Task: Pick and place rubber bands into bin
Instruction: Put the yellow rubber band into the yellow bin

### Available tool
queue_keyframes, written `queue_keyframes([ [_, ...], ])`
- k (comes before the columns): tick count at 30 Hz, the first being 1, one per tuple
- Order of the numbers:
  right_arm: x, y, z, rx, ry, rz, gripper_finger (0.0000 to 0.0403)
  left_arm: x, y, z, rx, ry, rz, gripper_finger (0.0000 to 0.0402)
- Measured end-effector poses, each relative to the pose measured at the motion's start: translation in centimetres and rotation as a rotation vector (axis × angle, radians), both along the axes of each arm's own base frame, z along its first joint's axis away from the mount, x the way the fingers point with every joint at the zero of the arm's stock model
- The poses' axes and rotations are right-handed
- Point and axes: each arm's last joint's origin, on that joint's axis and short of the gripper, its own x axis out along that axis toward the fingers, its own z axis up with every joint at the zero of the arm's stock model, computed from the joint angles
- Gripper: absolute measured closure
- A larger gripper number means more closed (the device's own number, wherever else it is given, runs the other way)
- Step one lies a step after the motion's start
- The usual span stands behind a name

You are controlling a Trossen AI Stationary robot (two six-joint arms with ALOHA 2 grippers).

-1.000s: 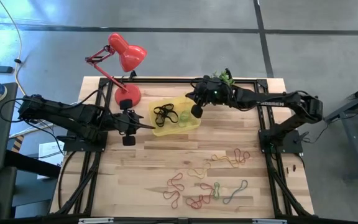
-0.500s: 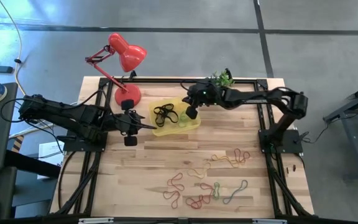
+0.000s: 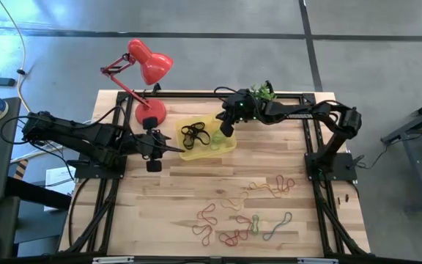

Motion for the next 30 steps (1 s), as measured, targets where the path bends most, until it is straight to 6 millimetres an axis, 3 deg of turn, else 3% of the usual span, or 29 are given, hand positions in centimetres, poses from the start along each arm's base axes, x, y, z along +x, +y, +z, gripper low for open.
queue_keyframes([
  [12,-0.2,0.1,-0.3,0.044,0.024,0.003,0.0297,0.0,0.0,0.0,0.014,-0.006,0.013,0.0266],
  [16,0.0,0.7,-0.3,0.089,0.005,0.086,0.0277,0.0,0.0,0.1,0.014,-0.007,0.014,0.0266],
  [22,-0.1,3.9,0.2,0.142,0.071,0.261,0.0276,0.0,0.0,0.1,0.014,-0.007,0.014,0.0266],
  [30,-2.3,9.8,2.0,0.166,0.256,0.422,0.0291,0.0,0.0,0.1,0.029,0.003,-0.002,0.0266],
])
